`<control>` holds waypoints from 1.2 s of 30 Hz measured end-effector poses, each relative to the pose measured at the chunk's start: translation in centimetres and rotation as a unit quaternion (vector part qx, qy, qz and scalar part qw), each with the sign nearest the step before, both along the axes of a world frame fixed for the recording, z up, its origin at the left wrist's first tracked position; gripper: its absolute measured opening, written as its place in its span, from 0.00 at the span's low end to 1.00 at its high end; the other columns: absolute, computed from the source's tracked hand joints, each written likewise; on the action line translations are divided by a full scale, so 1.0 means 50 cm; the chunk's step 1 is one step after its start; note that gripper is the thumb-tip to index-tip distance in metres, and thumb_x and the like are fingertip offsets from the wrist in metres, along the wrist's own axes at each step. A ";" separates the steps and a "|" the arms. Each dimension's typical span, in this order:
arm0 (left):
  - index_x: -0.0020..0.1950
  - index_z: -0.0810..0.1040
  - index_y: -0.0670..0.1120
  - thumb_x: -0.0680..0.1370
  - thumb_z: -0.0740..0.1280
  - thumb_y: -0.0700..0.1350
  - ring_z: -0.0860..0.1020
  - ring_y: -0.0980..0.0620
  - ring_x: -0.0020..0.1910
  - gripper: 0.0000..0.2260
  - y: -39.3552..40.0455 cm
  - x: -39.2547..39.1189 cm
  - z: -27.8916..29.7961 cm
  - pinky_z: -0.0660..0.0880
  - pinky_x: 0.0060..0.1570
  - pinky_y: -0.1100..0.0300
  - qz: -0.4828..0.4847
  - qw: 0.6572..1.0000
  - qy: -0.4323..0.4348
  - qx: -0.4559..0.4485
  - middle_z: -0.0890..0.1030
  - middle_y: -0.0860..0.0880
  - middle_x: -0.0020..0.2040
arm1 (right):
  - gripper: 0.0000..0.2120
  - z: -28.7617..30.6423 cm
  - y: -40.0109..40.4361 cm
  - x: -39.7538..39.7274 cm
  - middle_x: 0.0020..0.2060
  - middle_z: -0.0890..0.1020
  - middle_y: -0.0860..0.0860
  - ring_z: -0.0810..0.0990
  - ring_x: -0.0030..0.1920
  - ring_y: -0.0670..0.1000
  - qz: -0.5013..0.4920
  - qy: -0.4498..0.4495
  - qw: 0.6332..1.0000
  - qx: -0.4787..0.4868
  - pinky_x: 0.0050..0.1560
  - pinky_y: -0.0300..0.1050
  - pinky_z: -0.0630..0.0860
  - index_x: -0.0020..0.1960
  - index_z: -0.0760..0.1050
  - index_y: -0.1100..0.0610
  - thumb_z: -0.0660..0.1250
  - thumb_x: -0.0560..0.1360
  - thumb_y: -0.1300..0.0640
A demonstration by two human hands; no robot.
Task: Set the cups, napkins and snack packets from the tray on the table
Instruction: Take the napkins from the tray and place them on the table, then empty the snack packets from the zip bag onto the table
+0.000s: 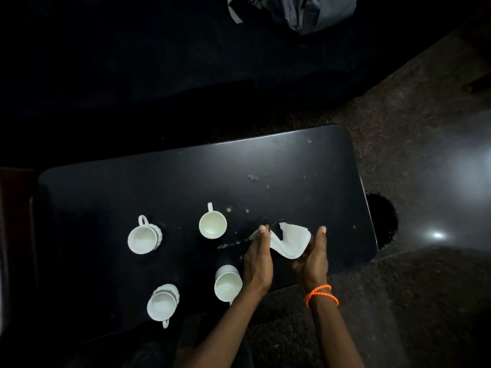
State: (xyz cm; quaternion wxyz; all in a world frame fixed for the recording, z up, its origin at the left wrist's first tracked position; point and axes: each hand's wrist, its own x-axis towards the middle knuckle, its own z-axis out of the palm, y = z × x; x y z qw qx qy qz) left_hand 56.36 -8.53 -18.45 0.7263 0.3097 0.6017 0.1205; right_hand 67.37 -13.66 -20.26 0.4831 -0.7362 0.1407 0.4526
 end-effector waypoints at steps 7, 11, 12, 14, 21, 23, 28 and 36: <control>0.77 0.72 0.50 0.84 0.52 0.64 0.69 0.57 0.76 0.29 -0.002 -0.012 -0.006 0.63 0.79 0.52 0.001 1.000 -0.008 -0.005 0.73 0.53 0.77 | 0.36 -0.006 0.006 -0.009 0.51 0.89 0.56 0.88 0.52 0.57 -0.005 -0.006 1.000 0.002 0.56 0.54 0.82 0.52 0.88 0.52 0.60 0.70 0.23; 0.78 0.71 0.50 0.83 0.53 0.65 0.67 0.57 0.77 0.30 -0.013 -0.014 -0.012 0.62 0.80 0.53 0.003 1.000 -0.008 -0.002 0.71 0.52 0.78 | 0.38 -0.007 0.004 -0.008 0.53 0.88 0.58 0.87 0.55 0.60 0.002 -0.010 1.000 -0.006 0.65 0.61 0.78 0.54 0.87 0.55 0.61 0.70 0.23; 0.78 0.71 0.50 0.83 0.53 0.65 0.67 0.59 0.77 0.29 -0.014 -0.015 -0.014 0.61 0.79 0.55 0.002 1.000 -0.008 -0.001 0.71 0.52 0.79 | 0.40 -0.006 0.004 -0.006 0.54 0.88 0.59 0.86 0.57 0.61 0.000 -0.005 1.000 -0.008 0.67 0.62 0.76 0.57 0.86 0.56 0.61 0.70 0.23; 0.78 0.71 0.52 0.84 0.53 0.64 0.65 0.64 0.73 0.28 -0.014 -0.016 -0.013 0.60 0.74 0.63 -0.009 1.000 0.001 0.005 0.70 0.53 0.79 | 0.42 0.000 0.008 -0.005 0.56 0.87 0.59 0.85 0.59 0.62 0.005 0.005 1.000 -0.016 0.68 0.62 0.75 0.60 0.85 0.59 0.61 0.70 0.23; 0.58 0.81 0.58 0.84 0.54 0.64 0.76 0.64 0.61 0.19 0.017 -0.060 0.024 0.68 0.63 0.62 -0.048 0.997 0.000 0.064 0.82 0.59 0.62 | 0.36 0.075 0.069 0.006 0.55 0.86 0.51 0.83 0.57 0.53 0.005 -0.241 0.966 -0.092 0.63 0.53 0.77 0.55 0.85 0.52 0.56 0.73 0.25; 0.49 0.80 0.60 0.82 0.58 0.64 0.79 0.64 0.53 0.14 0.043 -0.086 0.047 0.72 0.56 0.64 -0.048 0.993 -0.002 0.106 0.84 0.59 0.51 | 0.32 0.109 0.109 -0.009 0.50 0.85 0.44 0.82 0.54 0.45 0.054 -0.336 0.938 -0.065 0.58 0.47 0.76 0.53 0.84 0.46 0.55 0.74 0.23; 0.54 0.83 0.56 0.79 0.63 0.63 0.80 0.64 0.55 0.15 0.111 -0.180 0.094 0.74 0.53 0.72 -0.006 0.980 -0.020 0.200 0.84 0.59 0.54 | 0.26 0.144 0.215 -0.096 0.53 0.83 0.52 0.81 0.55 0.53 0.220 -0.435 0.872 0.041 0.56 0.51 0.78 0.57 0.81 0.54 0.58 0.80 0.33; 0.53 0.85 0.50 0.81 0.66 0.56 0.81 0.63 0.49 0.13 0.250 -0.458 0.100 0.73 0.50 0.72 0.142 0.952 0.080 0.258 0.85 0.55 0.49 | 0.12 0.132 0.388 -0.410 0.51 0.84 0.50 0.82 0.54 0.52 0.403 -0.375 0.824 0.134 0.56 0.51 0.79 0.54 0.81 0.51 0.65 0.80 0.44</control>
